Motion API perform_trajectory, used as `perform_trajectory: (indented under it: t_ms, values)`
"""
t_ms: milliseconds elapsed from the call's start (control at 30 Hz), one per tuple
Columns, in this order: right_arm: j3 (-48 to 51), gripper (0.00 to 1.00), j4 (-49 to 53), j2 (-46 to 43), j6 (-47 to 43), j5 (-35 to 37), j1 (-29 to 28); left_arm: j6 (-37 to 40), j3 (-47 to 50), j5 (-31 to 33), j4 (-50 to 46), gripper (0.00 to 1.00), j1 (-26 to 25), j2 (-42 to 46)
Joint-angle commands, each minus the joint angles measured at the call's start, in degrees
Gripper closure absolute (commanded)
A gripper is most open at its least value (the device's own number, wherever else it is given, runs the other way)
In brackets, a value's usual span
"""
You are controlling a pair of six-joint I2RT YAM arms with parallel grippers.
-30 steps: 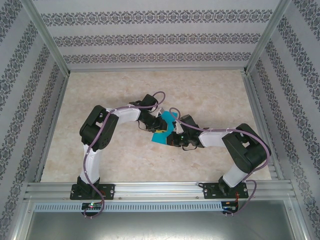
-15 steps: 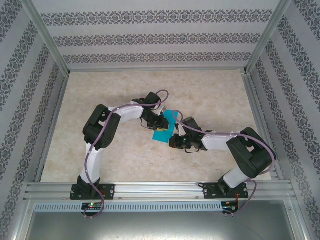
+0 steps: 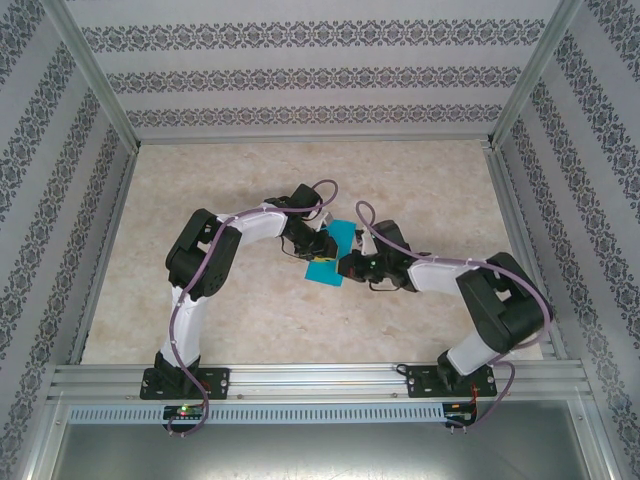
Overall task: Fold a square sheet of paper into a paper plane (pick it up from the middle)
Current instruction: Fold the triangle a second time at the center of the table.
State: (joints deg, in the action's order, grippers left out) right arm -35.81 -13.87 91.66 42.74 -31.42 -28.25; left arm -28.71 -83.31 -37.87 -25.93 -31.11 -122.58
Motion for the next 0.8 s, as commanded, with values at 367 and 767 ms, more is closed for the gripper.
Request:
perform_trajectory:
  t_ms: [367, 767]
  values:
    - [1.6, 0.94, 5.6, 3.0, -4.0, 1.3, -0.6, 2.5, -0.1, 4.7, -2.0, 0.71, 2.2, -1.3]
    - [3.0, 0.93, 12.5, -9.1, -4.5, 3.6, 2.6, 1.9, -1.6, 1.2, -1.2, 0.71, 2.4, -1.2]
